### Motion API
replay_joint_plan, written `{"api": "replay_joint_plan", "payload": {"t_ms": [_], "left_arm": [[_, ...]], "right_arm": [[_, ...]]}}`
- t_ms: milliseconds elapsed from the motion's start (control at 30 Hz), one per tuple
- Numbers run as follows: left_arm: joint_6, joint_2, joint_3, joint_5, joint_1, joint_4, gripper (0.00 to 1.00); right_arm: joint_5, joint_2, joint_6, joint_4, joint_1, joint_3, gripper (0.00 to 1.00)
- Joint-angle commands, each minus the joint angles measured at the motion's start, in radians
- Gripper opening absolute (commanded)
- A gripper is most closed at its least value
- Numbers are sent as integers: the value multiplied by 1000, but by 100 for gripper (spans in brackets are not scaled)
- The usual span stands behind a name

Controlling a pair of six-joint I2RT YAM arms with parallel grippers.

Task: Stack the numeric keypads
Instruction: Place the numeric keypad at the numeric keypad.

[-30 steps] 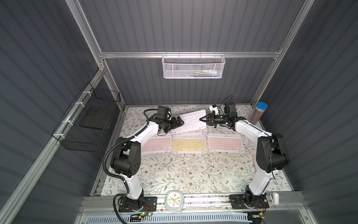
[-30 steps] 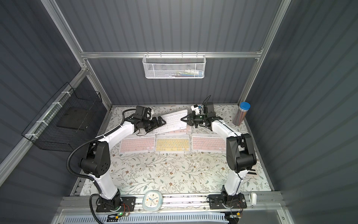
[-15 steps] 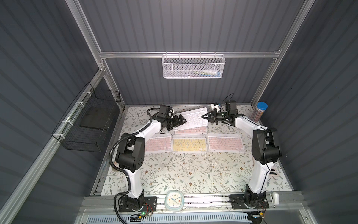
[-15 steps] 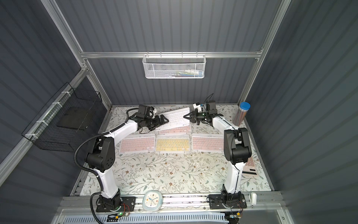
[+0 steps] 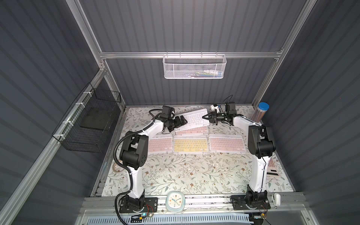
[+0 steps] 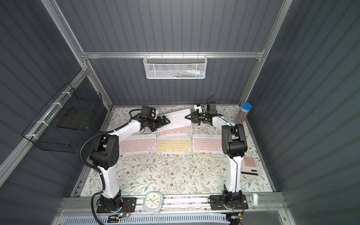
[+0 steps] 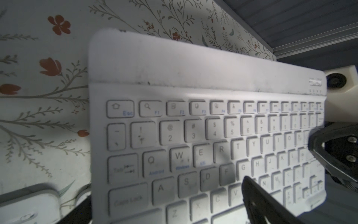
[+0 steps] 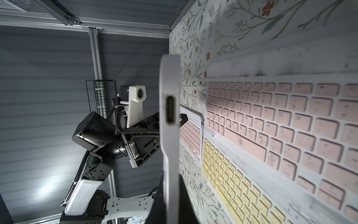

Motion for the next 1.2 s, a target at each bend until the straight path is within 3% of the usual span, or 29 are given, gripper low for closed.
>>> {"api": "replay_joint_plan", "payload": {"t_ms": [0,267,1167], "left_arm": [[28,26,48,32,-26,-15,100],[22,91,96,53,-22,-5,100],[47,120,114,-67,25,-80,100]], "right_arm": [[-29,24,36,101,22,22,0],[-42,90,129,232,20,26,0],[-23,169,81,220,-10,-17,0]]}}
